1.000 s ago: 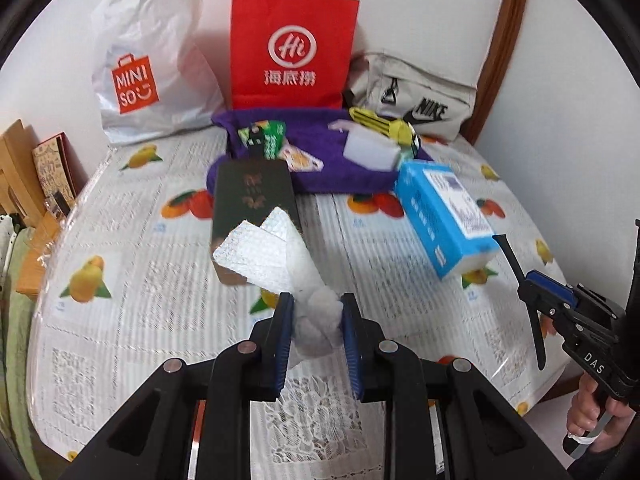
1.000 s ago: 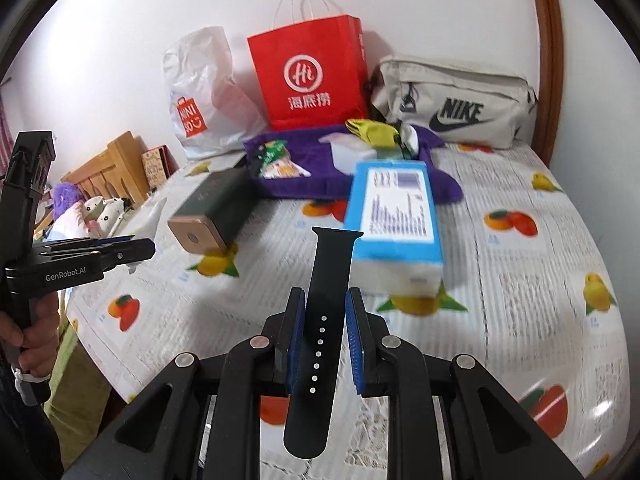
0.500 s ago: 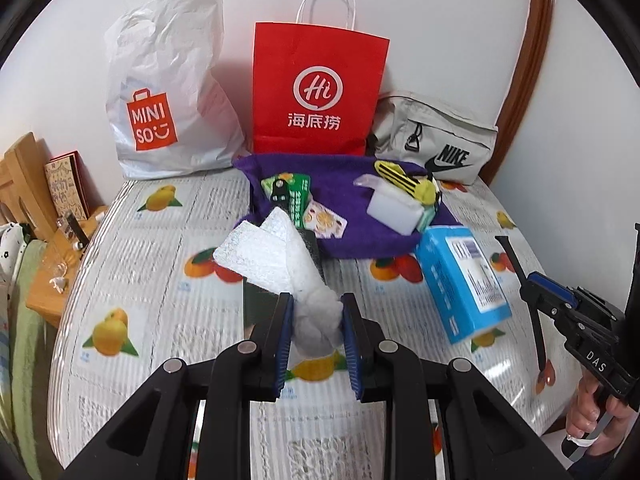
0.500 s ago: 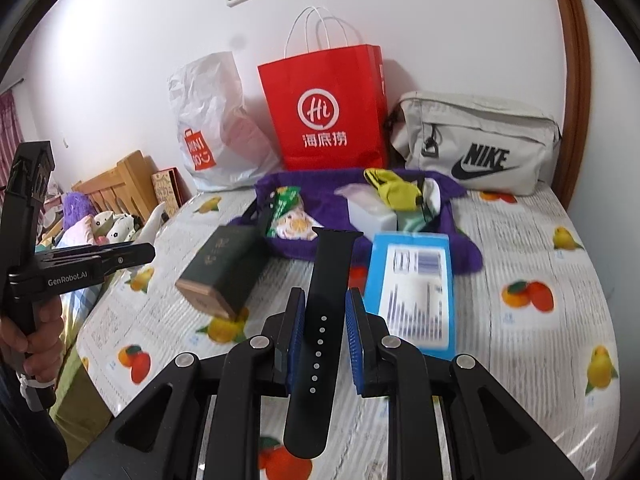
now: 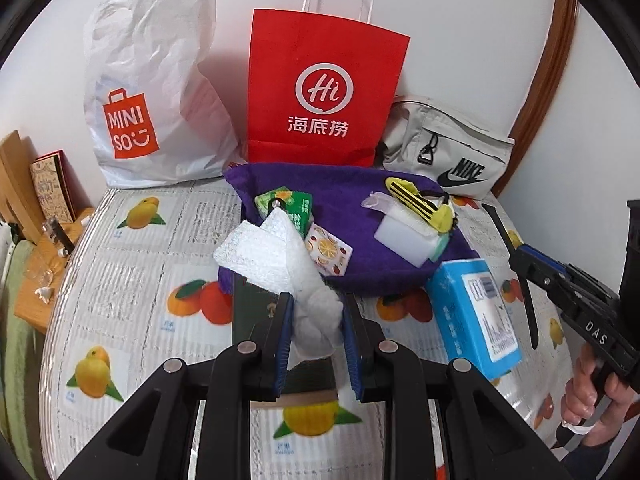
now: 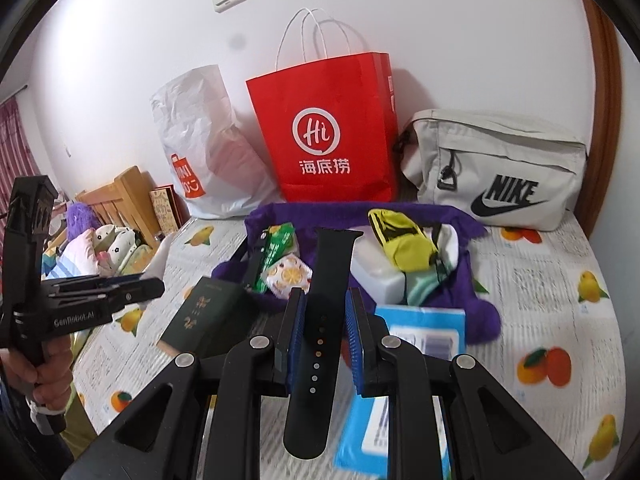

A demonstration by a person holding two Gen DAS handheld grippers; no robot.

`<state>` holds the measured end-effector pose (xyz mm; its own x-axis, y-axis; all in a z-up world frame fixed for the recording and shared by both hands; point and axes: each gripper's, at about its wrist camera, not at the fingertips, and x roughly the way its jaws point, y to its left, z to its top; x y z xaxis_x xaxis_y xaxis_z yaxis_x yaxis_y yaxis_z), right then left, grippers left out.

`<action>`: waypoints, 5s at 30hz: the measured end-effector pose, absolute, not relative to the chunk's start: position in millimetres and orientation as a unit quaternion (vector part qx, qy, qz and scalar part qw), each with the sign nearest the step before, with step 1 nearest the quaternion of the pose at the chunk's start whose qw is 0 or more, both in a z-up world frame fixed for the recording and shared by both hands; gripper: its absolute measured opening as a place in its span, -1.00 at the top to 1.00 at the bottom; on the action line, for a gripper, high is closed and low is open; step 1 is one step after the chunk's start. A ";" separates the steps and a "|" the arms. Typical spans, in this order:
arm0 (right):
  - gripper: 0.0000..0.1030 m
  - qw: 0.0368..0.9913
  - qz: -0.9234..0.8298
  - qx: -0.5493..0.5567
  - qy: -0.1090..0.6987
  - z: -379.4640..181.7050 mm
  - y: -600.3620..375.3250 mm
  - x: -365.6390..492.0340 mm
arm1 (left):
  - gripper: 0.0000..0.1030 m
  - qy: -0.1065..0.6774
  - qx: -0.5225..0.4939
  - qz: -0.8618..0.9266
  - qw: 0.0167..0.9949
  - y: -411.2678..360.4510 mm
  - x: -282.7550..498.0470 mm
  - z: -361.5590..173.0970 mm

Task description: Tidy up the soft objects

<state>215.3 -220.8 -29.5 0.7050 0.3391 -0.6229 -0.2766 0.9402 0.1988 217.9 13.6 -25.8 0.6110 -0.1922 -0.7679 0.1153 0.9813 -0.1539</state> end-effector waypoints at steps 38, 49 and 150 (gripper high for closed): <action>0.59 0.896 0.140 0.060 0.418 -76.2 -212.8 391.4 | 0.56 0.464 -0.053 -0.103 0.878 -1.3 352.7 -71.4; 0.59 0.884 0.132 0.064 0.444 -101.9 -215.7 407.2 | 0.56 0.481 -0.049 -0.112 0.868 -8.1 372.2 -89.9; -0.95 0.944 0.033 0.026 0.326 14.4 -219.0 4.6 | -0.88 0.359 -0.016 -0.049 0.932 -11.7 33.3 23.0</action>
<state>4.6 -219.0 14.4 0.7853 0.0800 -0.6139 -0.0462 0.9964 0.0708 33.3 -11.7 23.0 0.7373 -0.1028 -0.6677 0.0802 0.9947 -0.0646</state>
